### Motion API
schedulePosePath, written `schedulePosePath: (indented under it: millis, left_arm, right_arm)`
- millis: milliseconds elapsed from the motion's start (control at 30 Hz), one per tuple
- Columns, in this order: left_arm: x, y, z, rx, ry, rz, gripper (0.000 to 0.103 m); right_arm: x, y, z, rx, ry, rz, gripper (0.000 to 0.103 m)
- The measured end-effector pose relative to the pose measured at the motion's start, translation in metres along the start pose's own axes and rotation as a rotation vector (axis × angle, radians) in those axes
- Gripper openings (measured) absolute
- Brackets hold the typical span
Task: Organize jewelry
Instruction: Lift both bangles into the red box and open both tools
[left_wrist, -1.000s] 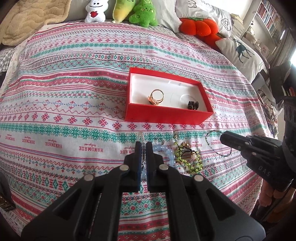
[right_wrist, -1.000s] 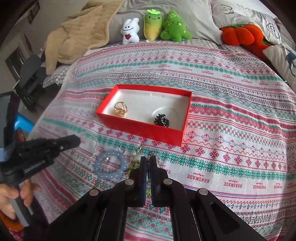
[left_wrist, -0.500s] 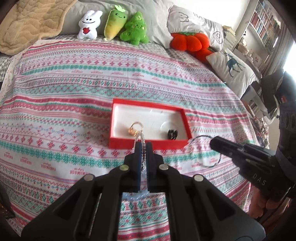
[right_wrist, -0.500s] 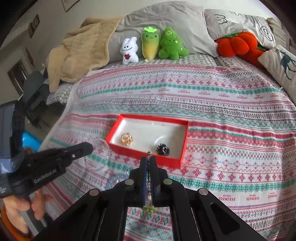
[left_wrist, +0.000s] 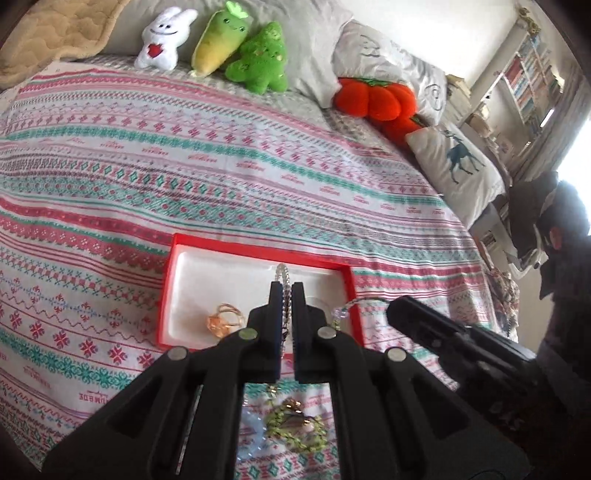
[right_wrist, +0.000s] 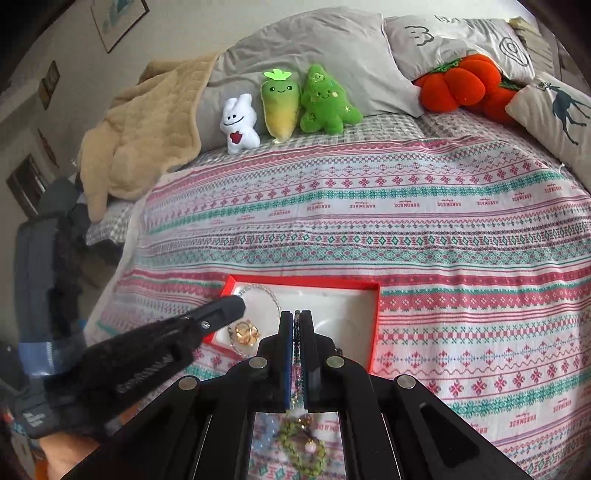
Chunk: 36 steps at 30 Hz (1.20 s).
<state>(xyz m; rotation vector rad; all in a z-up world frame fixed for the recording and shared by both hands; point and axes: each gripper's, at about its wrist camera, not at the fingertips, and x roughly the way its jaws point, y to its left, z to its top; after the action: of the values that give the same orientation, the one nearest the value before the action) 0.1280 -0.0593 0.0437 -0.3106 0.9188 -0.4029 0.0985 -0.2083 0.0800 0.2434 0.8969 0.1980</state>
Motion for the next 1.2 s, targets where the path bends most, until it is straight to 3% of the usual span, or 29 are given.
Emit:
schedulePosePath:
  millis: [367, 700, 767, 833, 900, 967, 1067, 1200]
  left_arm:
    - [0.022, 0.029, 0.001, -0.008, 0.016, 0.135, 0.005]
    - [0.030, 0.025, -0.002, 0.034, 0.006, 0.237, 0.007]
    - [0.031, 0.026, -0.002, 0.030, 0.017, 0.236, 0.030]
    - [0.029, 0.027, -0.002, 0.025, 0.018, 0.231, 0.042]
    - [0.024, 0.022, -0.003, 0.040, 0.022, 0.230, 0.047]
    - [0.018, 0.017, -0.005, 0.069, 0.021, 0.234, 0.063]
    - [0.007, 0.011, -0.009, 0.110, 0.013, 0.252, 0.078]
    - [-0.001, 0.013, -0.016, 0.117, 0.056, 0.279, 0.082]
  right_arm:
    - [0.043, 0.022, 0.003, -0.018, 0.037, 0.020, 0.003]
    - [0.061, -0.016, 0.003, 0.064, 0.064, -0.073, 0.004]
    - [0.058, -0.017, 0.003, 0.067, 0.065, -0.072, 0.007]
    - [0.055, -0.018, 0.003, 0.064, 0.069, -0.069, 0.010]
    - [0.051, -0.017, 0.003, 0.060, 0.075, -0.069, 0.013]
    - [0.046, -0.014, 0.002, 0.045, 0.077, -0.070, 0.013]
    - [0.036, -0.012, 0.000, 0.023, 0.078, -0.080, 0.015]
    - [0.026, -0.013, -0.006, 0.011, 0.092, -0.096, 0.019]
